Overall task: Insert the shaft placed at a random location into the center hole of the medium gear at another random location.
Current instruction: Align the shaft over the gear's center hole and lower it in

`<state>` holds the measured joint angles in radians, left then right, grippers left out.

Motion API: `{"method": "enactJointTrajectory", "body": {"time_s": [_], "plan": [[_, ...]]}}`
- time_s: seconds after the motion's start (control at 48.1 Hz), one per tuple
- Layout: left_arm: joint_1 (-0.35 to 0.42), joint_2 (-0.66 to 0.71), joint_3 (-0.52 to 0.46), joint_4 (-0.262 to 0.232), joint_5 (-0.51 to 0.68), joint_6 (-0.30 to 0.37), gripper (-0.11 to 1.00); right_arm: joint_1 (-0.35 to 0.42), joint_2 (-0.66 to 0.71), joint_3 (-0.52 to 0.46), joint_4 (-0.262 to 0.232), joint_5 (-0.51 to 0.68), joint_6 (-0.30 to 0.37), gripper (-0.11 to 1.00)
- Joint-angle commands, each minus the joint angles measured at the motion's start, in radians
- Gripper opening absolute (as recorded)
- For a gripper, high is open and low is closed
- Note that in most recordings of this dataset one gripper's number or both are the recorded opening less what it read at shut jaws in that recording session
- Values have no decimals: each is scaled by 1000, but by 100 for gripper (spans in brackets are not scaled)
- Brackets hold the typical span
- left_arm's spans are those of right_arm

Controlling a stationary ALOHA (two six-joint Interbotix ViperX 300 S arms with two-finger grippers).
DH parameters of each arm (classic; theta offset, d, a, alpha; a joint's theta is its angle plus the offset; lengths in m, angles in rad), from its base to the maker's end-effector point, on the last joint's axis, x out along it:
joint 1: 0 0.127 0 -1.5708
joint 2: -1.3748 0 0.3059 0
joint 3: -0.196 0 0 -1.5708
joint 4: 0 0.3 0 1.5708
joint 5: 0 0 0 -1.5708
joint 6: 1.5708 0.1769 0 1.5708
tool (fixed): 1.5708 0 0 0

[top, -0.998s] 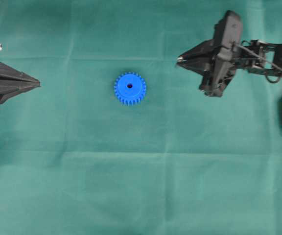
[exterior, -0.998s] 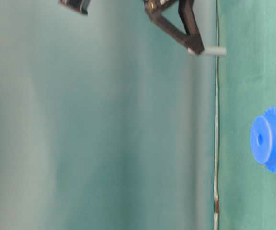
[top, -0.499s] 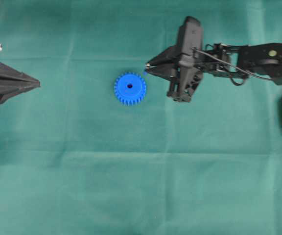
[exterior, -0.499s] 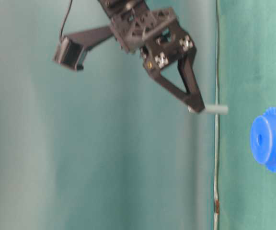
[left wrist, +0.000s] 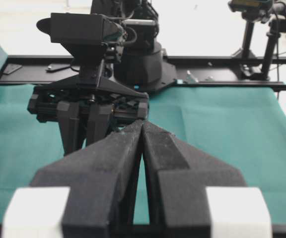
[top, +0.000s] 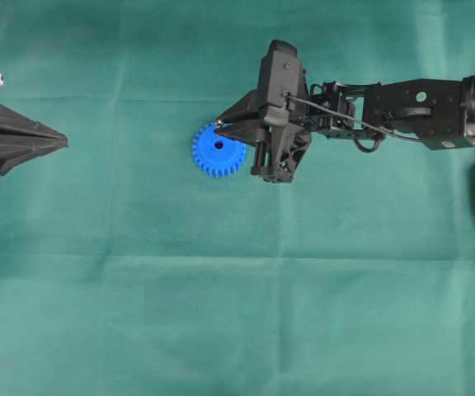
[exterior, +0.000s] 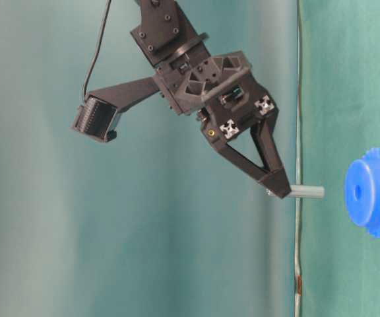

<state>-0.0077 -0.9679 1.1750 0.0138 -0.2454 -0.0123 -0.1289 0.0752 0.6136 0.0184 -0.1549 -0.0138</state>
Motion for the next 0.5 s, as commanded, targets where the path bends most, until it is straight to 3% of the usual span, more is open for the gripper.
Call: {"method": "enactJointTrajectory", "body": {"time_s": [0.0, 0.478], "plan": [[-2, 8, -26, 2, -5, 0, 0, 3, -14, -28, 0, -2, 12, 13], [-2, 8, -26, 2, -5, 0, 0, 5, 71, -29, 6, -28, 25, 13]]}}
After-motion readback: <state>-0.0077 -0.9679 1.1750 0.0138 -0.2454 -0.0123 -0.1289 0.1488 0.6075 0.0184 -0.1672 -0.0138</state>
